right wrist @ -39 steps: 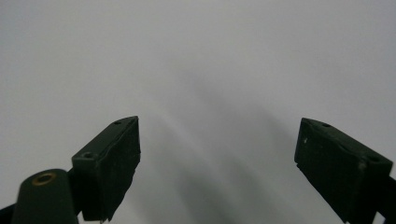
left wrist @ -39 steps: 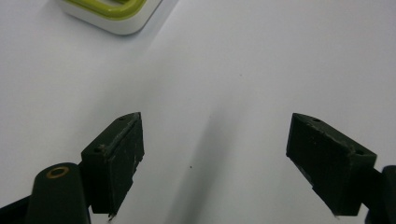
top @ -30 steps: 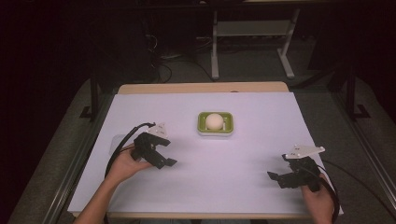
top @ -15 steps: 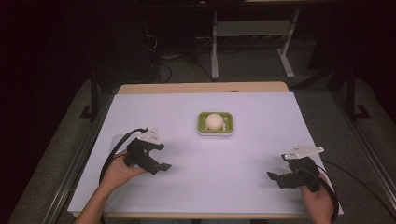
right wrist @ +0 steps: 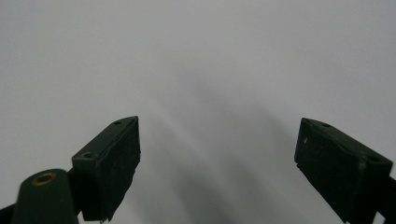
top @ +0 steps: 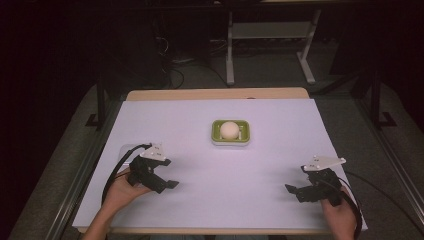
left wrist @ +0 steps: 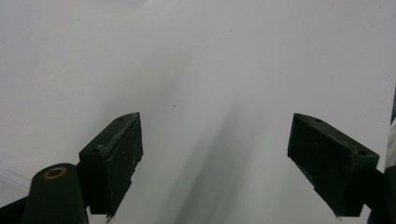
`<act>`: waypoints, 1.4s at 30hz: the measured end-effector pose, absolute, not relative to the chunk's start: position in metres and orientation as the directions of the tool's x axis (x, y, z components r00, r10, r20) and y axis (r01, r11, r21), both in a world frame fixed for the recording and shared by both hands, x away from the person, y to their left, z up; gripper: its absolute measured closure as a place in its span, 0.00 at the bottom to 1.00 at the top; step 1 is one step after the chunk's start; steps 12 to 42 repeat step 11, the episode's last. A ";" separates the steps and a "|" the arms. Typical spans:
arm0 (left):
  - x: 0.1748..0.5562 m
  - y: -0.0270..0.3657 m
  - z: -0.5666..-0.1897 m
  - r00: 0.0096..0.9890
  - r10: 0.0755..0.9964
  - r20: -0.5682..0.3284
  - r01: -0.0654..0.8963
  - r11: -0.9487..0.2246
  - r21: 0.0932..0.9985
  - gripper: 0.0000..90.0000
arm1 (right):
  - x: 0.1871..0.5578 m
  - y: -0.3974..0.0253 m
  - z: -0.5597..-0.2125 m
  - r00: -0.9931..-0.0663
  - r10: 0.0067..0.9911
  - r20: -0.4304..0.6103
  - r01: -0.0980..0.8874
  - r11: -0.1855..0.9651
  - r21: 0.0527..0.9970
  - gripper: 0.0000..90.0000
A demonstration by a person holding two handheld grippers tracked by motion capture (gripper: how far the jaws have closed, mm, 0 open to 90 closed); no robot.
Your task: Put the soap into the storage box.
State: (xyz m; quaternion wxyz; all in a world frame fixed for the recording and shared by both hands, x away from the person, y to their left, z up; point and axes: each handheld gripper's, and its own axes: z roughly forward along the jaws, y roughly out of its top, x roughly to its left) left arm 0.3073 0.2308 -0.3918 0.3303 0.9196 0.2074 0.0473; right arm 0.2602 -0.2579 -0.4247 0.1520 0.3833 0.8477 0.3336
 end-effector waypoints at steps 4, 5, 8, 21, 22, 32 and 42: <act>0.303 0.233 -0.399 0.907 0.416 -0.061 0.357 -0.686 0.633 0.20 | 0.261 -0.258 -0.425 -0.668 0.744 -0.012 0.538 0.493 0.684 0.15; 0.301 0.233 -0.402 0.903 0.424 -0.070 0.368 -0.680 0.634 0.20 | 0.261 -0.258 -0.426 -0.668 0.744 -0.011 0.540 0.495 0.681 0.15; 0.296 0.234 -0.406 0.904 0.423 -0.065 0.368 -0.691 0.622 0.20 | 0.260 -0.257 -0.426 -0.671 0.741 -0.008 0.538 0.494 0.682 0.15; 0.293 0.236 -0.406 0.901 0.428 -0.064 0.371 -0.686 0.626 0.20 | 0.259 -0.257 -0.425 -0.675 0.738 -0.007 0.533 0.494 0.687 0.15; 0.293 0.236 -0.406 0.901 0.428 -0.064 0.371 -0.686 0.626 0.20 | 0.259 -0.257 -0.425 -0.675 0.738 -0.007 0.533 0.494 0.687 0.15; 0.293 0.236 -0.406 0.901 0.428 -0.064 0.371 -0.686 0.626 0.20 | 0.259 -0.257 -0.425 -0.675 0.738 -0.007 0.533 0.494 0.687 0.15; 0.293 0.236 -0.406 0.901 0.428 -0.064 0.371 -0.686 0.626 0.20 | 0.259 -0.257 -0.425 -0.675 0.738 -0.007 0.533 0.494 0.687 0.15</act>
